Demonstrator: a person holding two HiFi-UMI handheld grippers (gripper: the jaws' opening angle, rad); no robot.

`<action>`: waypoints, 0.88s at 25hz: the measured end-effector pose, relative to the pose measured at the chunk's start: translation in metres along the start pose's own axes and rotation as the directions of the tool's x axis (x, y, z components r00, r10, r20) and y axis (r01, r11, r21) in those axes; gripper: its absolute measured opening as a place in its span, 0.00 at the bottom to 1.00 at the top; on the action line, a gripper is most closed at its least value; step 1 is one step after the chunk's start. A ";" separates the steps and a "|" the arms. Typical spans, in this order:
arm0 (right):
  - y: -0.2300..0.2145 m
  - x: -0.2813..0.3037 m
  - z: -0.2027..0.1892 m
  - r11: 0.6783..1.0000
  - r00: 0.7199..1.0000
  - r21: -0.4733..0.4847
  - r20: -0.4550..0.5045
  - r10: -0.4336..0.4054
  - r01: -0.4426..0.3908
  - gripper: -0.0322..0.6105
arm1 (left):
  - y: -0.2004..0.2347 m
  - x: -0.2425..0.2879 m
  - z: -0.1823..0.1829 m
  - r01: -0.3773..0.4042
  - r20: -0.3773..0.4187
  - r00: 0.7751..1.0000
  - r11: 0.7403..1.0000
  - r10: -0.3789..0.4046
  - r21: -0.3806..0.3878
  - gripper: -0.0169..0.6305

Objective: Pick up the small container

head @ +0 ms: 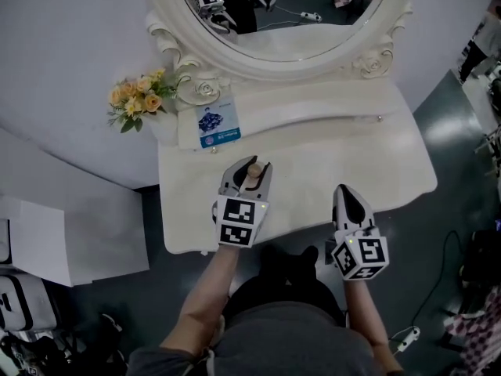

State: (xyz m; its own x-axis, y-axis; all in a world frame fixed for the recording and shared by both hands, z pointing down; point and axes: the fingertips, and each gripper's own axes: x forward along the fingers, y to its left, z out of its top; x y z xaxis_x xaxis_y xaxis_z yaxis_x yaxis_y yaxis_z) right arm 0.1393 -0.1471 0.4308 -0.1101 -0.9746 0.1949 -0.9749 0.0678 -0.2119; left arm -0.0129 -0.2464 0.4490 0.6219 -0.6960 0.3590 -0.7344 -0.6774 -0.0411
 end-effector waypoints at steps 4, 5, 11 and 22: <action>-0.008 -0.002 0.004 1.000 1.000 0.010 0.007 -0.004 0.004 0.05 | -0.011 0.007 0.014 0.018 0.005 1.000 1.000 -0.018 0.001 0.22; -0.010 -0.002 0.004 1.000 1.000 0.011 0.008 -0.003 0.002 0.05 | -0.013 0.009 0.017 0.022 0.008 1.000 1.000 -0.022 0.003 0.22; -0.020 -0.005 0.007 1.000 1.000 0.015 0.014 -0.002 0.002 0.05 | -0.030 0.018 0.036 0.057 0.028 0.998 0.998 -0.058 0.017 0.22; -0.041 -0.009 0.012 1.000 1.000 0.014 0.027 -0.007 0.006 0.05 | -0.051 0.024 0.065 0.075 0.057 0.995 0.996 -0.077 0.043 0.22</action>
State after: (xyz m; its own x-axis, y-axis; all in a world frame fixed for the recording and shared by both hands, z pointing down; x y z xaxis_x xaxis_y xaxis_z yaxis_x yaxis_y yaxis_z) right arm 0.1828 -0.1441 0.4259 -0.0981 -0.9805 0.1701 -0.9728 0.0585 -0.2240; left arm 0.0570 -0.2443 0.3992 0.6913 -0.6539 0.3073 -0.6735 -0.7372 -0.0537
